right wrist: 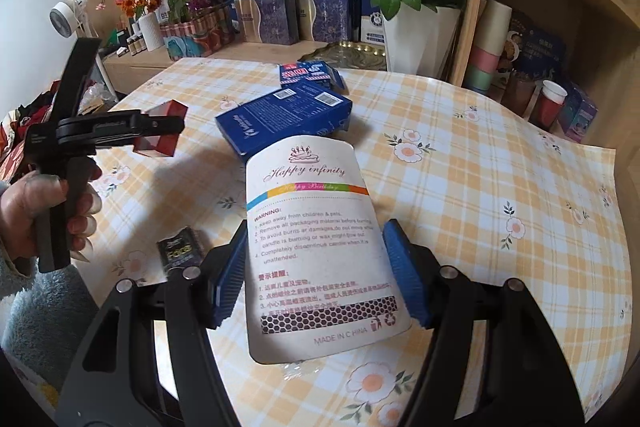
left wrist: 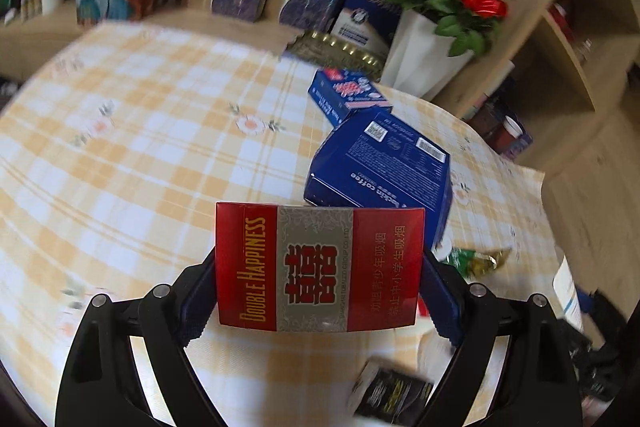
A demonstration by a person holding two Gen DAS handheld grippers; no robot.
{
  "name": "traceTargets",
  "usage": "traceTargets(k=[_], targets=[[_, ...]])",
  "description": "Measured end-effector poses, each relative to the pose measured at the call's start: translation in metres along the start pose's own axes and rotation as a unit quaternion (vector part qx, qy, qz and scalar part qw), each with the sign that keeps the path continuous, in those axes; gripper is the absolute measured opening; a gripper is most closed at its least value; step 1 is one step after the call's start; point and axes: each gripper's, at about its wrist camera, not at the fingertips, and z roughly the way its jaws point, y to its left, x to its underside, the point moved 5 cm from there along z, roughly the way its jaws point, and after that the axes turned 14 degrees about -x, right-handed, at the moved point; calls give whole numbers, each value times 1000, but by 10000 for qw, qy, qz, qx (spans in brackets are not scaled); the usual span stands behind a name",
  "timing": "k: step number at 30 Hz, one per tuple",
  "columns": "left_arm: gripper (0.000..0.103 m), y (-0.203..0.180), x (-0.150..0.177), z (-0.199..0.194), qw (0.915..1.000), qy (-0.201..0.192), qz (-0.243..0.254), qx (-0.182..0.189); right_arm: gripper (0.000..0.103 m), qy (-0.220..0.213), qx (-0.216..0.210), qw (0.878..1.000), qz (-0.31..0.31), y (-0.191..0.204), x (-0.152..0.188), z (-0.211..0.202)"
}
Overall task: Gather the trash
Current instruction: 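Carry the leaflet over the bin and open the right tool while the left tool holds the pack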
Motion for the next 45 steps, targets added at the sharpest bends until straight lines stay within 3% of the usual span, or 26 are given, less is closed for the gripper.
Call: traceTargets(k=[9, 21, 33, 45], targets=[[86, 13, 28, -84, 9966, -613, 556, 7, 66, -204, -23, 9998, 61, 37, 29, -23], [86, 26, 118, -169, 9883, -994, 1138, 224, 66, -525, -112, 9983, 209, 87, 83, -53], [86, 41, 207, -196, 9824, -1100, 1479, 309, 66, -469, -371, 9975, 379, 133, 152, -44], [86, 58, 231, -185, 9886, -973, 1106, 298, 66, 177, -633, 9976, 197, 168, 188, -5]])
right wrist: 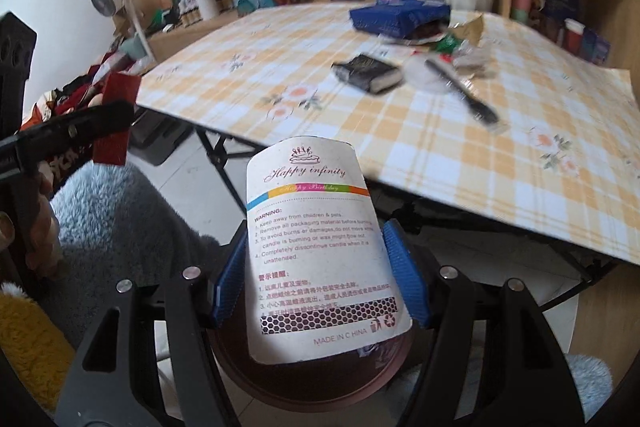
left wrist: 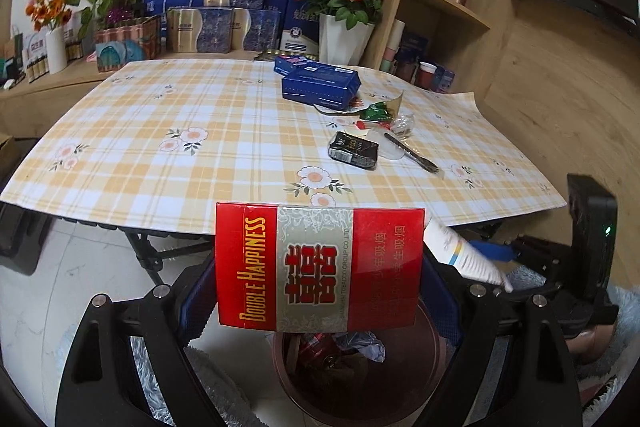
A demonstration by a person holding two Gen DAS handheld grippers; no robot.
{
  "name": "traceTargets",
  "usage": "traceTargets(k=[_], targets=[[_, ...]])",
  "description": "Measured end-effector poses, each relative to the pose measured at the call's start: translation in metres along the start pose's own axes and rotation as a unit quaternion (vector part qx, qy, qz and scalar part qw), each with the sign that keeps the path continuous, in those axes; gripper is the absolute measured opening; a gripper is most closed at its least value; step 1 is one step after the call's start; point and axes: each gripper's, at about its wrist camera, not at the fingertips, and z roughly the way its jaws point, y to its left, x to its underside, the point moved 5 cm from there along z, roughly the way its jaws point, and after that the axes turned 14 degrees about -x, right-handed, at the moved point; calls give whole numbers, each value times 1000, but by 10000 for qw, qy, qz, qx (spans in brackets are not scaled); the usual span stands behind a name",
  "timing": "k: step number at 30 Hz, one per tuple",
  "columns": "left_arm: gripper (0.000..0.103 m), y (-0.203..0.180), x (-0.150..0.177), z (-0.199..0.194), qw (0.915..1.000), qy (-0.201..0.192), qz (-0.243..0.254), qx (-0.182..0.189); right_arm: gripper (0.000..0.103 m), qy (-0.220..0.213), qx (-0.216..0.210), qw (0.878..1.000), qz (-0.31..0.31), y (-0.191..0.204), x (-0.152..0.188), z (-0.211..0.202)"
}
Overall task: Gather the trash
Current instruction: 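Carry the leaflet over the bin and open the right tool while the left tool holds the pack, then lower the red cigarette pack over the bin and open the left tool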
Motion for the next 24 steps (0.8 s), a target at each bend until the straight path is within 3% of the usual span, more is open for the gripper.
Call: traceTargets(k=[15, 24], targets=[[86, 5, 5, 9, 9997, 204, -153, 7, 72, 485, -127, 9987, -54, 7, 12, 27], [86, -2, 8, 13, 9996, 286, 1, 50, 83, -269, 60, 9989, 371, -10, 1, -3]])
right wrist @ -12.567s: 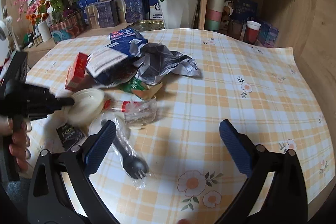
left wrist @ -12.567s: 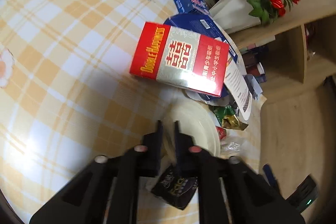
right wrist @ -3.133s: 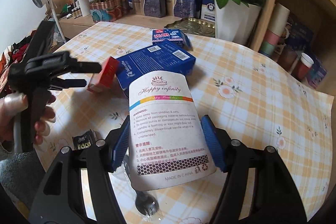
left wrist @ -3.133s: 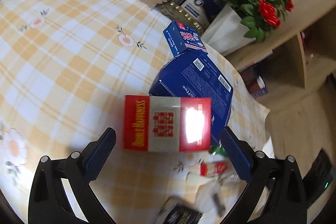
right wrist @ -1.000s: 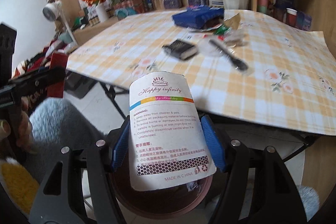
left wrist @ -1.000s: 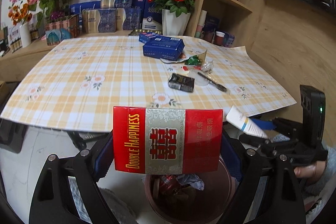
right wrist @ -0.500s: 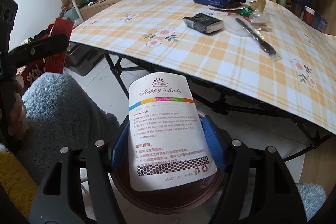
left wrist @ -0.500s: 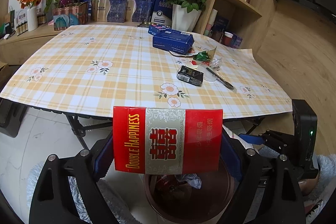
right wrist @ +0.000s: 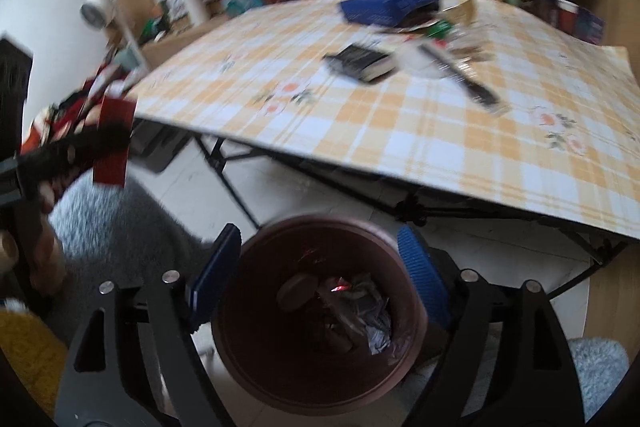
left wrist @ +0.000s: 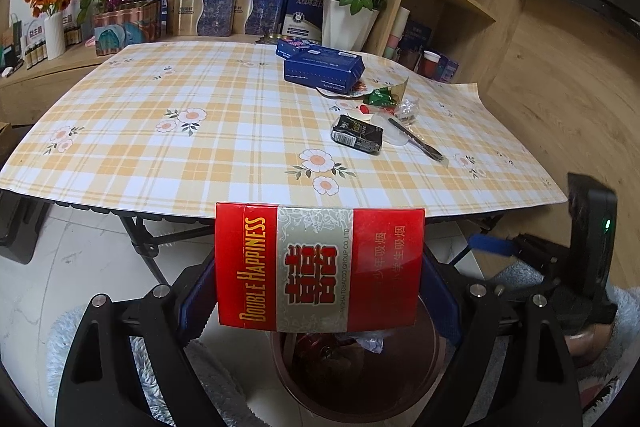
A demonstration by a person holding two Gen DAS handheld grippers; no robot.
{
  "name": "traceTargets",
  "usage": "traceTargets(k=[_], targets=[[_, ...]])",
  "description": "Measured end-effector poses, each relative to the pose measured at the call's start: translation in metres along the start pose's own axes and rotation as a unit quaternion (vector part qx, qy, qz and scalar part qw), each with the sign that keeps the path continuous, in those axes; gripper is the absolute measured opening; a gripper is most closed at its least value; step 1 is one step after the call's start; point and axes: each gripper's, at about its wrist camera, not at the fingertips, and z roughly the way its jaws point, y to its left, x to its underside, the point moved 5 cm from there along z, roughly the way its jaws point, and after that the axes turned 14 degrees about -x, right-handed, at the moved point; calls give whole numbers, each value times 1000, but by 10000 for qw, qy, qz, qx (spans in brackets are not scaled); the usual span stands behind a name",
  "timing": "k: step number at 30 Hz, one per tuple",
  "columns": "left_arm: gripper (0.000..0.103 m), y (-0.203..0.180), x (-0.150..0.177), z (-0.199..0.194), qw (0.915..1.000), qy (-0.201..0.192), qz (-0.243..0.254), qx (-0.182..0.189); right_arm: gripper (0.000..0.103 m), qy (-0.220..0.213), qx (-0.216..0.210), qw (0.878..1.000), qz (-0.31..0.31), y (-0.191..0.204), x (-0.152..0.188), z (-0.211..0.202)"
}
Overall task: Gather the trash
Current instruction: 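Lower the red cigarette pack over the bin and open the left tool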
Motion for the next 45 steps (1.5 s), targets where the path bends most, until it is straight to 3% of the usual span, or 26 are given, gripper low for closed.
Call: traceTargets(k=[4, 10, 25, 27, 30, 45], targets=[[86, -7, 3, 5, 9998, 113, 129, 75, 91, -438, 290, 9982, 280, -15, -6, -18], [86, -25, 9, 12, 9984, 260, 473, 181, 96, -678, 465, 9949, 585, -30, -8, -28], [87, -54, 20, 25, 9932, 537, 956, 397, 97, -832, 475, 9919, 835, -40, -6, -36], [95, -57, 21, 26, 9926, 546, 995, 421, 97, -834, 470, 9917, 853, -40, -6, -36], [95, -58, 22, 26, 9921, 556, 1061, 374, 97, -817, 456, 9919, 861, -40, -6, -36], [96, -33, 10, 20, 9980, 305, 557, 43, 97, -683, 672, 9919, 829, -41, -5, -31]])
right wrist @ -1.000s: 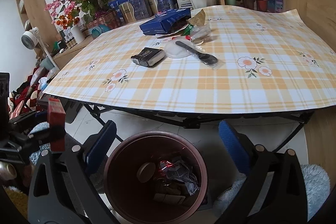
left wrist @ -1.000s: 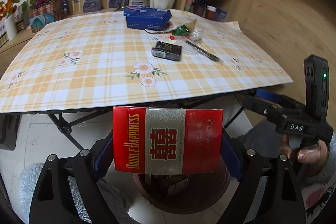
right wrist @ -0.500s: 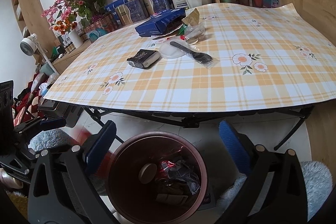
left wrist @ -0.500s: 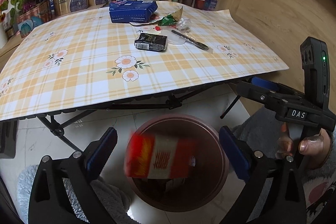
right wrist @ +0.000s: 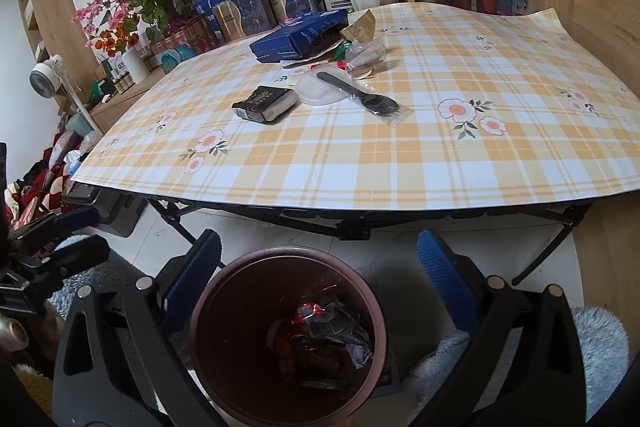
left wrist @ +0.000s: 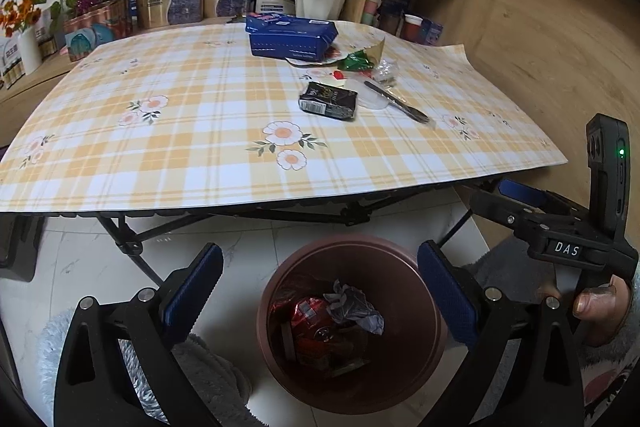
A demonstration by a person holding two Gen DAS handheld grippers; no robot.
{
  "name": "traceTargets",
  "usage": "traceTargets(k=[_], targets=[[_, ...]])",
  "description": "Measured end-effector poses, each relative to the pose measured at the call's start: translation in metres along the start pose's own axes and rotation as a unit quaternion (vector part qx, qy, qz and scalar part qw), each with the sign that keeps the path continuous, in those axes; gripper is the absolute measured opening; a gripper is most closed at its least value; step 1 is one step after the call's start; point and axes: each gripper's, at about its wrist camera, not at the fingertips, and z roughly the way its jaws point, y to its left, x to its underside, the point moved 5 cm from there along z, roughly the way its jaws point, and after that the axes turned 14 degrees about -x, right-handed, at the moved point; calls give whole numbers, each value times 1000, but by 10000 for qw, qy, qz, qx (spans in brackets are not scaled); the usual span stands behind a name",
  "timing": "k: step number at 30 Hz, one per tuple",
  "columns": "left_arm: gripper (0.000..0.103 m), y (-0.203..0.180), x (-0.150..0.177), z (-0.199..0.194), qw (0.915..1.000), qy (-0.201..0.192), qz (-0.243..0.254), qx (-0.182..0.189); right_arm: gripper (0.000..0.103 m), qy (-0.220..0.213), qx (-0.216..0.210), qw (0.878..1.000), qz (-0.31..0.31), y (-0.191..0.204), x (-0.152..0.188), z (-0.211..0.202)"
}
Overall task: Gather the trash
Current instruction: 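Lower the red cigarette pack over the bin and open the left tool, then move both tools back over the table toward the fork and tissue pack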
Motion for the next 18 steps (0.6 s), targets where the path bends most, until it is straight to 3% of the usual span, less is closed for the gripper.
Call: traceTargets(k=[5, 12, 18], targets=[[96, 5, -2, -4, 9999, -89, -80, -69, 97, -21, -71, 10000, 8, 2, -3, -2], [96, 12, -6, -6, 9996, -146, -200, -151, 97, -85, 238, 9997, 4, -2, -15, -6], [97, 22, -25, -11, 9983, -346, -371, -284, 97, -102, 112, 9998, -84, -6, -35, -11]])
